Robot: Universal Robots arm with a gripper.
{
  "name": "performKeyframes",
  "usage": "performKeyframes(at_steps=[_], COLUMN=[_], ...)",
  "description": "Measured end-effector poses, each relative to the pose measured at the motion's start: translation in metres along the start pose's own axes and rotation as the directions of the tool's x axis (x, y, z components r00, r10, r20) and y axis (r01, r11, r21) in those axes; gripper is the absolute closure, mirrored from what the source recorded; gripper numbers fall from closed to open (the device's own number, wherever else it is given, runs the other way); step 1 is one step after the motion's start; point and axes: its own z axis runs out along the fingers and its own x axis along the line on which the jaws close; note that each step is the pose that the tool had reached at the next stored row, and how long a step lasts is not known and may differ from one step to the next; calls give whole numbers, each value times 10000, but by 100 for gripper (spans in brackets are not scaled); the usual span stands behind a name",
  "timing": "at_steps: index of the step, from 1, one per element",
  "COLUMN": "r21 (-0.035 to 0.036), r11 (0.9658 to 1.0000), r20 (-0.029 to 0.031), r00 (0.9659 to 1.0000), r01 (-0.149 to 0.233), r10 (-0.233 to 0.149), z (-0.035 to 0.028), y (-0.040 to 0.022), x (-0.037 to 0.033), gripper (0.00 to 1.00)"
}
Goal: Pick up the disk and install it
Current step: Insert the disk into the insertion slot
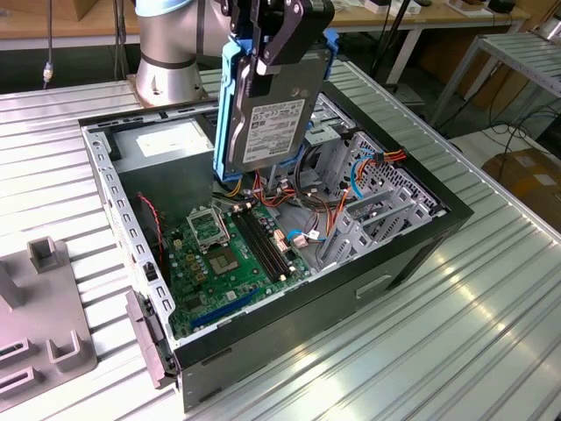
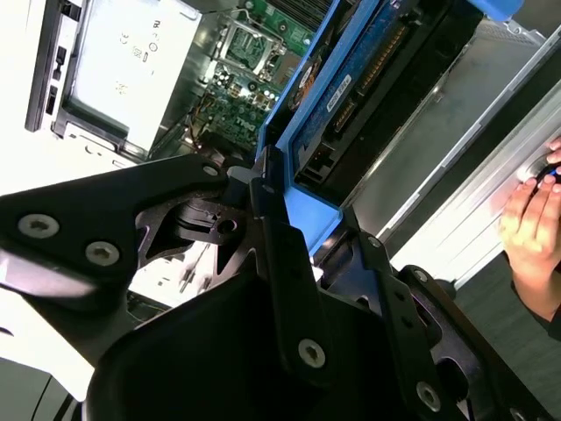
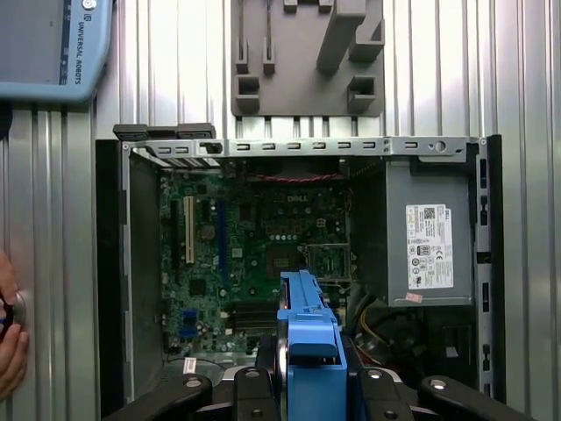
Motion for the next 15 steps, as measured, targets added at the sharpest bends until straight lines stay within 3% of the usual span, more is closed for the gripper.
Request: performKeyframes(at_steps=[7, 15], r21=[0, -1], r11=[10000, 10000], r20=[-1, -1], r00=[10000, 10000], r01=[1, 0], r10=[-1, 0], z=[-1, -1], y=[-25, -146], x=[28, 34], gripper=[63, 63])
